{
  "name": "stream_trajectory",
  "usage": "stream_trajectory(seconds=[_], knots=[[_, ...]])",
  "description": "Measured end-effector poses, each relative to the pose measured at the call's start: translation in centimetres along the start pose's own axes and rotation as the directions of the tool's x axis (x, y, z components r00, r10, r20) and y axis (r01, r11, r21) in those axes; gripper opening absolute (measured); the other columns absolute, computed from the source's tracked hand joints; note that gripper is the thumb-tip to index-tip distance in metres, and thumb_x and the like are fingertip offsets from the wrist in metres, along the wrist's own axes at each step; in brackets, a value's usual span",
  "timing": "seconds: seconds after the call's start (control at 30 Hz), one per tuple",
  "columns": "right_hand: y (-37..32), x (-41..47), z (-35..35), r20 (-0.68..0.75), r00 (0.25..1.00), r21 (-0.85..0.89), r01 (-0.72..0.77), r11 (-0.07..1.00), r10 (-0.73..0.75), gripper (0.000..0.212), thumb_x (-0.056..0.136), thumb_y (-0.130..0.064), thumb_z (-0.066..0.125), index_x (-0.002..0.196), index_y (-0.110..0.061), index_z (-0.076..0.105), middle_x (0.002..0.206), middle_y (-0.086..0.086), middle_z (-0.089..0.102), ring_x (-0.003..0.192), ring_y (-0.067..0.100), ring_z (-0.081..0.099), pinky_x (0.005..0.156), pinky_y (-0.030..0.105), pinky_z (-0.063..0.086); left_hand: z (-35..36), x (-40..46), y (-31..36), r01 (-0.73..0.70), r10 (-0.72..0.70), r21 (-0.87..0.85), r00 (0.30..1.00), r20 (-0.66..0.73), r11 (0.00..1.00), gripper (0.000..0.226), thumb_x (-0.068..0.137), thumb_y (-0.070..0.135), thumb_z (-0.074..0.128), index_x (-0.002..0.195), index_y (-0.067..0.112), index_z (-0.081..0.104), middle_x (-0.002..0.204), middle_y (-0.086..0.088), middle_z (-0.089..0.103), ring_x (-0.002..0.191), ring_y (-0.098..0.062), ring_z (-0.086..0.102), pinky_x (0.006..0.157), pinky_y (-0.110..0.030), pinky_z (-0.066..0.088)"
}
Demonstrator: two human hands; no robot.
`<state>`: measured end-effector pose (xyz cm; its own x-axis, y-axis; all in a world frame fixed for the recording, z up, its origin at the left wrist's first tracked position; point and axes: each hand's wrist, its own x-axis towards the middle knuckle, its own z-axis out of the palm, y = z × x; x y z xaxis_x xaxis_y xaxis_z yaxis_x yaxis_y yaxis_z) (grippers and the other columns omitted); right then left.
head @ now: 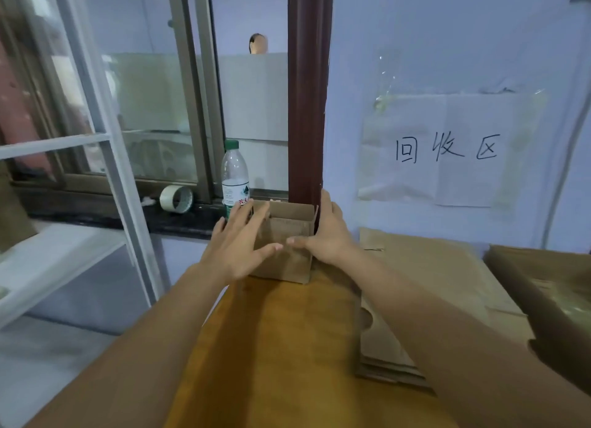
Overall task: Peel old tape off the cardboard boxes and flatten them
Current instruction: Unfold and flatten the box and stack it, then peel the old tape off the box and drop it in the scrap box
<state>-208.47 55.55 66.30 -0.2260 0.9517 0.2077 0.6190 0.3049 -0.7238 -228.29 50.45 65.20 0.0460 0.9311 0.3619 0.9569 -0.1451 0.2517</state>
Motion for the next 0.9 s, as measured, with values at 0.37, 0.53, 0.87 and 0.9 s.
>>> stream_trajectory(seconds=[0.37,0.53,0.87,0.9], knots=[[3.5,3.1,1.4,0.08,0.994,0.205,-0.085,0.975,0.069,0.108,0.07,-0.032,0.097,0.157,-0.017,0.034,0.148,-0.001,0.052,0.136,0.022,0.051,0.11,0.036,0.047,2.8,1.4,-2.1,0.069,-0.108,-0.559,0.993,-0.038,0.826,0.098,0.092,0.044,0.076,0.166,0.036,0.012,0.168,0.005,0.029,0.154,-0.02,0.028,0.12,-0.041,0.032],[1.6,1.6,-0.1,0.06,0.997,0.34,-0.071,0.938,0.053,0.111,0.061,-0.038,0.099,0.152,-0.023,0.038,0.132,-0.003,0.059,0.12,0.022,0.063,0.097,0.046,0.059,0.3,0.8,0.0,0.078,-0.174,-0.657,0.981,-0.083,0.75,0.09,0.094,0.035,0.076,0.164,0.032,0.02,0.154,0.008,0.045,0.135,-0.006,0.041,0.108,-0.029,0.041],[-1.8,-13.7,-8.6,0.049,0.996,0.722,-0.083,0.687,0.07,0.061,0.076,-0.023,0.091,0.131,-0.022,0.062,0.118,0.003,0.077,0.102,0.018,0.076,0.084,0.033,0.058,-6.2,-8.7,8.1,0.066,-0.2,-0.828,0.978,-0.056,0.557,0.108,0.084,0.05,0.083,0.165,0.042,0.011,0.15,0.014,0.046,0.132,-0.01,0.053,0.112,-0.039,0.047],[-1.7,-15.7,-9.3,0.055,0.995,0.736,-0.095,0.67,0.081,0.061,0.078,-0.025,0.089,0.132,-0.02,0.064,0.118,0.002,0.077,0.104,0.018,0.075,0.084,0.032,0.057,-6.4,-10.2,9.2,0.111,-0.206,-0.856,0.979,0.005,0.504,0.111,0.08,0.055,0.084,0.164,0.042,0.014,0.148,0.012,0.049,0.13,-0.01,0.055,0.111,-0.039,0.048]])
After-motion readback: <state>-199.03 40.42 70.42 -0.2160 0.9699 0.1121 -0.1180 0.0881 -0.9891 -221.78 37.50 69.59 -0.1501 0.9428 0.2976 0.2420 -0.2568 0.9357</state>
